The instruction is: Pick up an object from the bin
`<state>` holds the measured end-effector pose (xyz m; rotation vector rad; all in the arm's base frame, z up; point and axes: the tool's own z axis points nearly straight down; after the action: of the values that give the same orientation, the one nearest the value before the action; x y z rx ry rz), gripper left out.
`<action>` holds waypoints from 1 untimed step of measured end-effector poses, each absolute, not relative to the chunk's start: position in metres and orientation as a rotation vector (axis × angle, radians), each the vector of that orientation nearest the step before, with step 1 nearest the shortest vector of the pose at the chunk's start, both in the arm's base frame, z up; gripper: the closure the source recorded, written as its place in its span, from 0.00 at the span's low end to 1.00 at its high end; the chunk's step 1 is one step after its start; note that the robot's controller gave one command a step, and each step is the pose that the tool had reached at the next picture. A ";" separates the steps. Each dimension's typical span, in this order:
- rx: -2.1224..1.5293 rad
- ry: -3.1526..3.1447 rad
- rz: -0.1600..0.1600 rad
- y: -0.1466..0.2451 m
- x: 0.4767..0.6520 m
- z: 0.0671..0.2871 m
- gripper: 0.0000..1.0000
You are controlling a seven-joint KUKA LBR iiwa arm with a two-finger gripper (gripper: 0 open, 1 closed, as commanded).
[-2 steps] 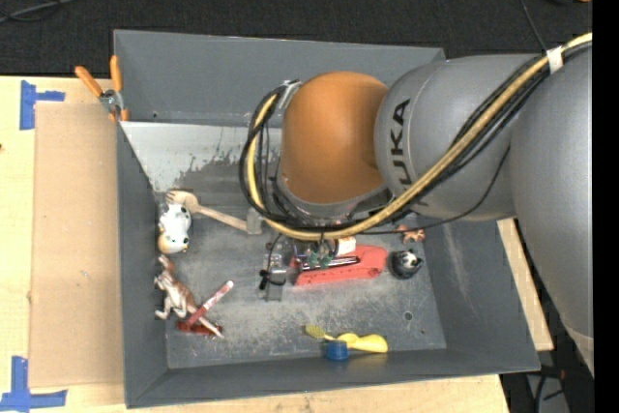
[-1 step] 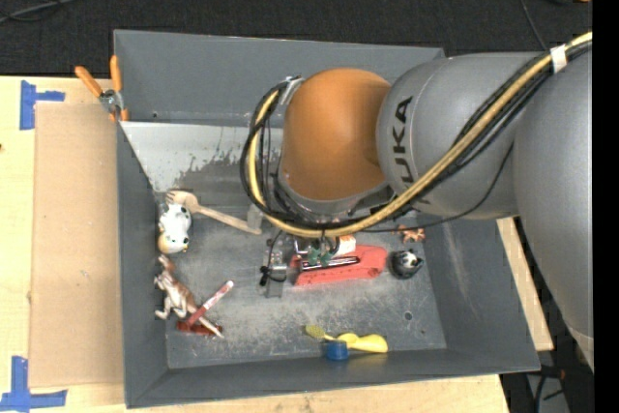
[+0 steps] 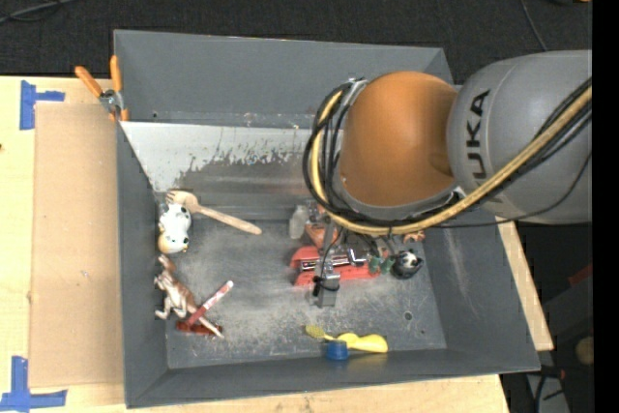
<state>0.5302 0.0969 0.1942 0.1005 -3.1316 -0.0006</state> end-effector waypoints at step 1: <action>0.026 -3.137 -0.003 0.062 0.511 0.232 0.00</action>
Offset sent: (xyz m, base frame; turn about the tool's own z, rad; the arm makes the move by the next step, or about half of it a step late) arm -0.0123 -0.0386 -0.0634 -0.0831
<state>0.5113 0.0619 0.2320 0.0261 -3.1367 -0.0031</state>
